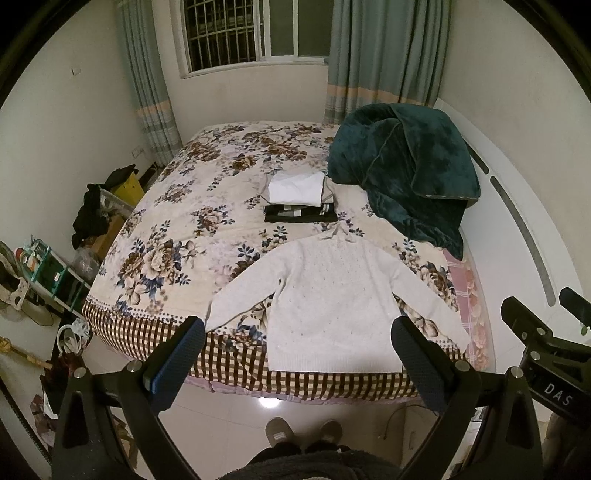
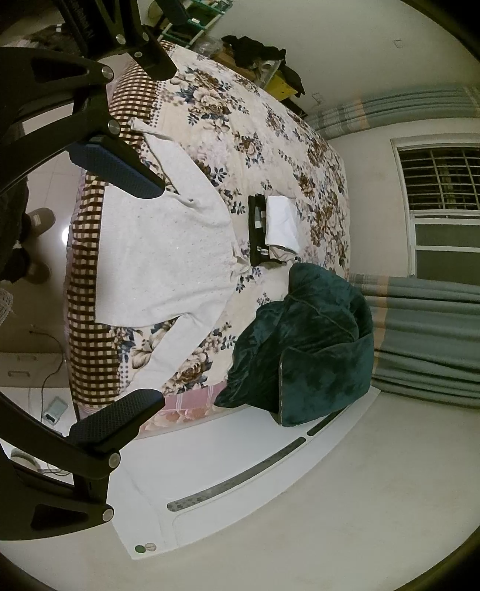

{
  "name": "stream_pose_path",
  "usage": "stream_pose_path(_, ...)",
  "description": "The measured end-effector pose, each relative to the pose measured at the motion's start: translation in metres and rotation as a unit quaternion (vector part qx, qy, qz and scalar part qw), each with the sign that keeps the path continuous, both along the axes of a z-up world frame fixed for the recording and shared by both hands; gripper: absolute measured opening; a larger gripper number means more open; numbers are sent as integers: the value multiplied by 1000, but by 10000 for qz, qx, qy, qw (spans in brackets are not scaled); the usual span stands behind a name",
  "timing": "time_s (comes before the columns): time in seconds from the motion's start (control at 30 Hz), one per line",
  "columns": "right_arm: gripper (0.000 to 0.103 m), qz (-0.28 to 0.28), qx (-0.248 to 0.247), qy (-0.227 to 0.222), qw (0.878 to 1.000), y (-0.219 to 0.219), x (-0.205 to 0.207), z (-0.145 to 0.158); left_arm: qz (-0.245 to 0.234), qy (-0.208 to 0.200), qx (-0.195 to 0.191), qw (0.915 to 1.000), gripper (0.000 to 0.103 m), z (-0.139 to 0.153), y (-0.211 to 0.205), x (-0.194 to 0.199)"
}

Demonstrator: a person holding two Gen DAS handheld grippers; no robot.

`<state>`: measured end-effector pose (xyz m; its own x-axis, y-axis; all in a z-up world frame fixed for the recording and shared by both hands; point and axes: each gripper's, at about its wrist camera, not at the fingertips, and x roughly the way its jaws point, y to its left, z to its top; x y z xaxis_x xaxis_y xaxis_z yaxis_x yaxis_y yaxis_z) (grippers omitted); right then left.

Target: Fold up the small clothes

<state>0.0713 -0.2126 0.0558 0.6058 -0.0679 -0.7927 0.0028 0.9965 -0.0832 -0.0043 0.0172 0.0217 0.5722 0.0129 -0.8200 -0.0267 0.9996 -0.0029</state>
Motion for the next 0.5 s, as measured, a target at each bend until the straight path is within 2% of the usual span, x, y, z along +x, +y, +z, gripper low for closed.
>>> stream_pose_path(0.13, 103, -22, 50, 41, 10000, 3, 6, -3, -19, -16, 6, 10000, 103, -6, 2, 2)
stream_pose_path(0.27, 103, -228, 166, 203, 9994, -3, 21, -23, -97, -81, 41, 9999, 103, -25, 5, 21)
stream_pose_path(0.4, 103, -974, 240, 201, 9948, -43, 49, -73, -286, -39, 74, 9996, 103, -66, 4, 57)
stream_pose_path(0.43, 103, -1295, 307, 209, 9909, -62, 56, -93, -329, 9, 96, 9994, 103, -75, 3, 64)
stream_pose_path(0.5, 103, -1844, 518, 382, 9807, -98, 70, -135, -432, 183, 223, 9987, 103, -112, -9, 92)
